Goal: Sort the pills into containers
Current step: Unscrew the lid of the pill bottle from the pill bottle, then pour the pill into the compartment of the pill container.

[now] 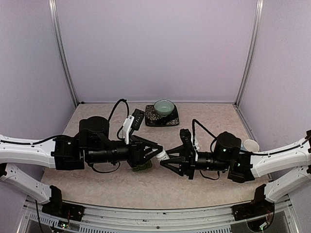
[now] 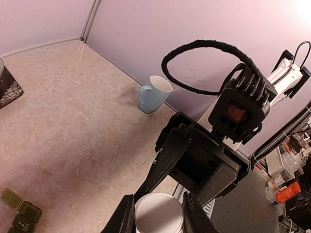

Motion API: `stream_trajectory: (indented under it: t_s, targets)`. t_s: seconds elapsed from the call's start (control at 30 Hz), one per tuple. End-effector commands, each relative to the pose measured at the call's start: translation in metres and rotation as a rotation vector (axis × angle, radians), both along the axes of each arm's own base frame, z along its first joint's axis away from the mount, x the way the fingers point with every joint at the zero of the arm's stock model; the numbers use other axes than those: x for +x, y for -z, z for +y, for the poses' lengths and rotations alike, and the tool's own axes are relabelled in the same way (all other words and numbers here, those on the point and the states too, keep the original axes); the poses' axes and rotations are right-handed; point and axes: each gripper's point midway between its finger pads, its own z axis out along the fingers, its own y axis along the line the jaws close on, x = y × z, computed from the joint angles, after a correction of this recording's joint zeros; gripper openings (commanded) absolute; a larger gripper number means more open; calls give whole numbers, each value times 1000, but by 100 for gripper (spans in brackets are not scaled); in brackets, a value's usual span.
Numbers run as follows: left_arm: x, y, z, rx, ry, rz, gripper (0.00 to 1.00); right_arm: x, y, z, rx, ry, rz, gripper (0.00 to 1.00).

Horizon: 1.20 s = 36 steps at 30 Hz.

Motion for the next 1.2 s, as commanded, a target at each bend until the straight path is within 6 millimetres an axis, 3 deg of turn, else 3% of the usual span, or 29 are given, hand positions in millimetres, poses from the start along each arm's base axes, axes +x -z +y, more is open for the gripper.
stream_trajectory:
  t_s: [0.0, 0.33, 0.47, 0.8, 1.17]
  targets:
    - [21, -19, 23, -47, -140, -36, 28, -2, 6, 1, -26, -23, 8, 25]
    - [26, -23, 29, -91, -191, -10, 28, -1, 9, 8, -32, -33, 9, 25]
    - [31, -21, 42, -85, -243, -9, 28, 6, 14, 6, -60, 8, 4, 25]
    - [37, 0, 86, -62, -344, 13, 28, 28, 52, 3, -185, 62, -6, 25]
    - [33, 13, 116, -58, -392, 34, 28, 58, 92, 15, -357, 52, -21, 25]
